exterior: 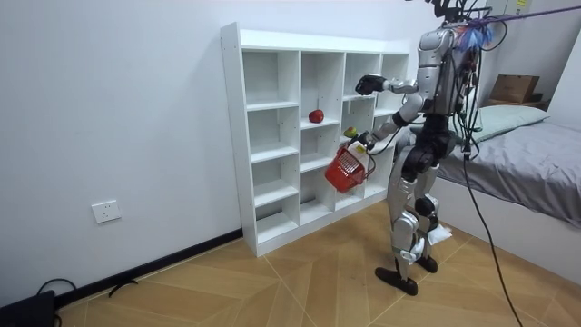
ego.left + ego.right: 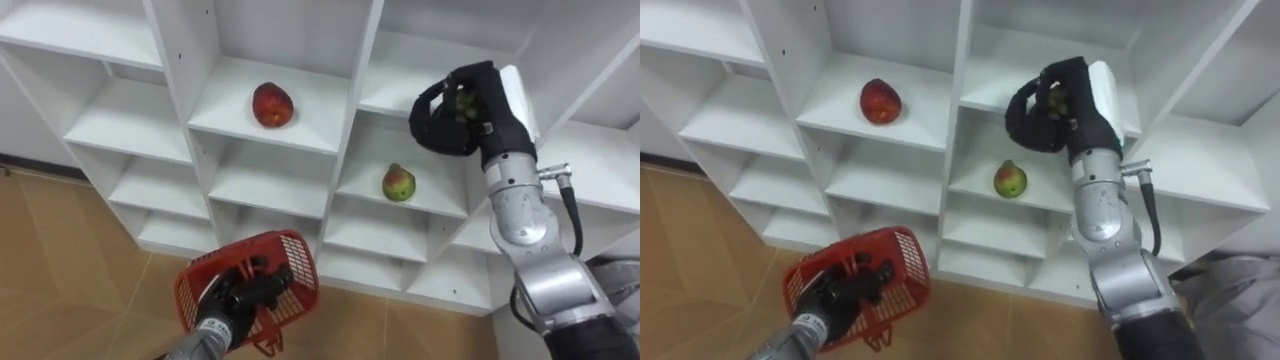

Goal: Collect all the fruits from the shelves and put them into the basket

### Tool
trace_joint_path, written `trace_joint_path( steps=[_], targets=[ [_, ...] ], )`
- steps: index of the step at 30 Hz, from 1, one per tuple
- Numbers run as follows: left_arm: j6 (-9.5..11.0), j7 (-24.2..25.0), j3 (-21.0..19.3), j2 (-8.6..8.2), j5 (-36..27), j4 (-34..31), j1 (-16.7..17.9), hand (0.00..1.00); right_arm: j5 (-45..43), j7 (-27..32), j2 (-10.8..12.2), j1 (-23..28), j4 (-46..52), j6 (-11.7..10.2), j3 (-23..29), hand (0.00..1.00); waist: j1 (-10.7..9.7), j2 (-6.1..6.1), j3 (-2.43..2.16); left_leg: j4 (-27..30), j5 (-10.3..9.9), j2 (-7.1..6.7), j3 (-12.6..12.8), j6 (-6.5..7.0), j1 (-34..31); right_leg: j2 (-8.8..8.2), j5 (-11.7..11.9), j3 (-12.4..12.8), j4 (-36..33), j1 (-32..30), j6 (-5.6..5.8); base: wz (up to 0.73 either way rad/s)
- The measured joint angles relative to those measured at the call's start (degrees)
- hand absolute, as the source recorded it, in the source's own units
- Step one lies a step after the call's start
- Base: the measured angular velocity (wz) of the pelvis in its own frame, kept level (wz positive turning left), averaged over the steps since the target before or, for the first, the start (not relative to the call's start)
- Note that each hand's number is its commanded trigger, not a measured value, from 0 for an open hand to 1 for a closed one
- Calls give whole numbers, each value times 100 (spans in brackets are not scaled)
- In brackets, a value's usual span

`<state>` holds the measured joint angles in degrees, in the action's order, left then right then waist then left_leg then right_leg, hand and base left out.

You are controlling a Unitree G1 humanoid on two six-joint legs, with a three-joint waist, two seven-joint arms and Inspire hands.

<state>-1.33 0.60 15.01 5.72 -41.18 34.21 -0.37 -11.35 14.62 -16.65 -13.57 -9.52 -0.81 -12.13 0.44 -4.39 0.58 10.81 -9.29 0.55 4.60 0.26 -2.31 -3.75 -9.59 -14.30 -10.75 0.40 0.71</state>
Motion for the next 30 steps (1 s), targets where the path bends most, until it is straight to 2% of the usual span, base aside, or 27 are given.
trace_joint_path(
  steps=[5, 7, 10, 13, 18, 22, 30],
  targets=[
    [-16, -9, 29, -30, 12, -146, -18, 100, -38, -252, 203, 351, 19, 234, -217, 100, -6, 34, -7, -20, 1, 3, 2, -1, -6, 6, 0, 5, 0, -17, 0, 0],
    [-21, -3, 3, -77, 21, -171, -55, 100, -75, -329, 411, 412, 19, 346, -218, 100, -7, 31, -8, -37, 1, 3, 22, -1, -7, 7, 0, 22, -1, -39, 0, -5],
    [-20, 22, 6, -148, 19, -174, -146, 100, -74, -360, 579, 415, 20, 345, -220, 100, -5, 18, -14, -49, 1, 3, 38, -1, -1, 9, 0, 68, 1, -51, 0, -3],
    [-19, 28, 44, -194, 15, -325, -167, 100, -41, -398, 631, 443, 18, 338, -266, 100, 19, -16, -11, -45, 1, 3, 57, -1, 5, 10, 0, 93, 7, -56, 0, -3],
    [-13, 58, 173, -209, 8, -507, -208, 100, 80, -560, 701, 809, 9, 338, -517, 100, 101, -27, -8, -42, 1, 2, 85, -1, 57, 7, 1, 142, 12, -17, 1, -5],
    [-13, 50, 282, -240, 7, -586, -243, 100, 176, -700, 759, 946, -250, 344, -690, 100, 92, 21, 18, -6, 1, 12, 66, 1, -34, 16, 16, 121, -1, -79, -5, 0],
    [-13, 49, 317, -316, 13, -624, -259, 100, 212, -694, 872, 951, -835, 336, -698, 100, 135, 125, 4, 59, 5, 44, 15, -7, -157, 36, 54, 0, 1, -137, -31, 4]
  ],
)
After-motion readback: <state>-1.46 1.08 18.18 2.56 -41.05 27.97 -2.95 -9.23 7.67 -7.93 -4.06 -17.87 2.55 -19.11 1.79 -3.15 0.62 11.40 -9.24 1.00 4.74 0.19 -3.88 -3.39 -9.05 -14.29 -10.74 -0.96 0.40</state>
